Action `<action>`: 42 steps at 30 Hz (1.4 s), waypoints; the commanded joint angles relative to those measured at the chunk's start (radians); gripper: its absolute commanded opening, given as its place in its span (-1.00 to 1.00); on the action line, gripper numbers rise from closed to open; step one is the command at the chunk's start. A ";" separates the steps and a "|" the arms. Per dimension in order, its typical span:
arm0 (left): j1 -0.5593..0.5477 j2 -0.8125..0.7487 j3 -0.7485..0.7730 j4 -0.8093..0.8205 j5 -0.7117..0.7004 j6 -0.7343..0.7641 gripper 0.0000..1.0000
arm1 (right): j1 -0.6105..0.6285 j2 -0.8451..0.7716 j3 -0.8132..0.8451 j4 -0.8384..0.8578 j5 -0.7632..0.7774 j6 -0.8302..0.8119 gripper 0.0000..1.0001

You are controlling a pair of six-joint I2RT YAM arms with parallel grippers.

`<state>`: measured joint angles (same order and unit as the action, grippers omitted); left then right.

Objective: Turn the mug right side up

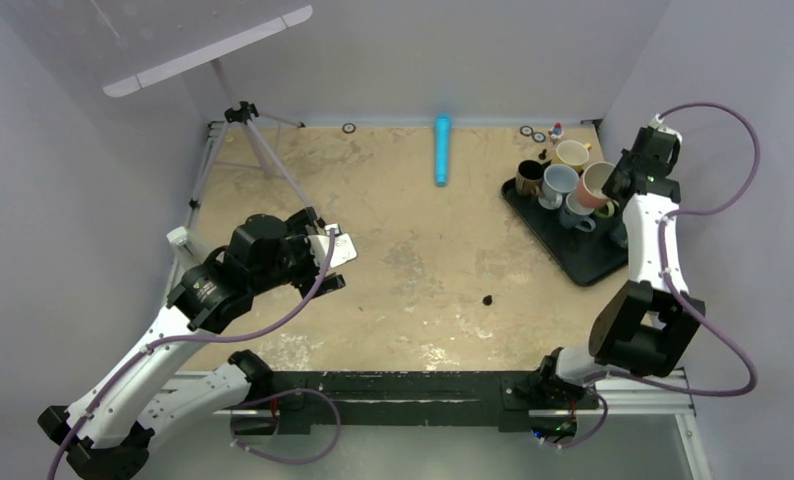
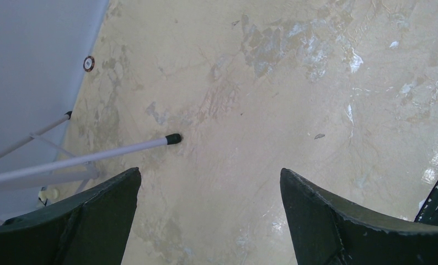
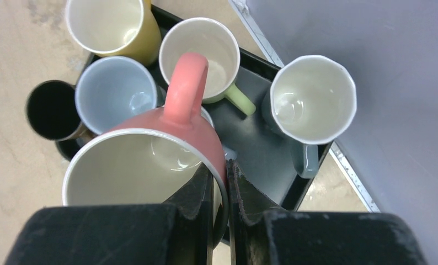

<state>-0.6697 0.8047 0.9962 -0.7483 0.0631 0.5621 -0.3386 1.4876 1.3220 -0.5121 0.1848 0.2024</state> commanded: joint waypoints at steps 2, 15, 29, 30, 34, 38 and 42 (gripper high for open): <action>0.003 -0.013 0.012 0.019 0.002 -0.007 1.00 | -0.014 -0.237 -0.071 0.033 -0.040 0.080 -1.00; 0.011 -0.082 -0.045 -0.016 0.019 -0.108 1.00 | -0.065 -0.246 -0.420 0.147 -0.029 0.194 -1.00; 0.056 -0.093 -0.062 -0.016 0.031 -0.134 1.00 | -0.078 -0.124 -0.372 0.157 0.005 0.218 -0.99; 0.056 -0.092 -0.062 -0.016 0.032 -0.134 1.00 | -0.078 -0.117 -0.362 0.150 0.001 0.213 -0.84; 0.056 -0.091 -0.066 -0.021 0.041 -0.146 1.00 | -0.079 -0.124 -0.312 0.108 0.014 0.183 -0.08; 0.071 -0.090 -0.072 -0.008 0.046 -0.169 1.00 | -0.079 -0.173 -0.237 0.058 0.032 0.155 0.45; 0.135 -0.090 -0.103 0.071 0.031 -0.254 1.00 | -0.056 -0.240 -0.156 0.038 0.005 0.107 0.94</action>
<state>-0.5903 0.7162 0.9264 -0.7704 0.0975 0.4080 -0.4126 1.3373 1.0626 -0.4644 0.1913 0.3603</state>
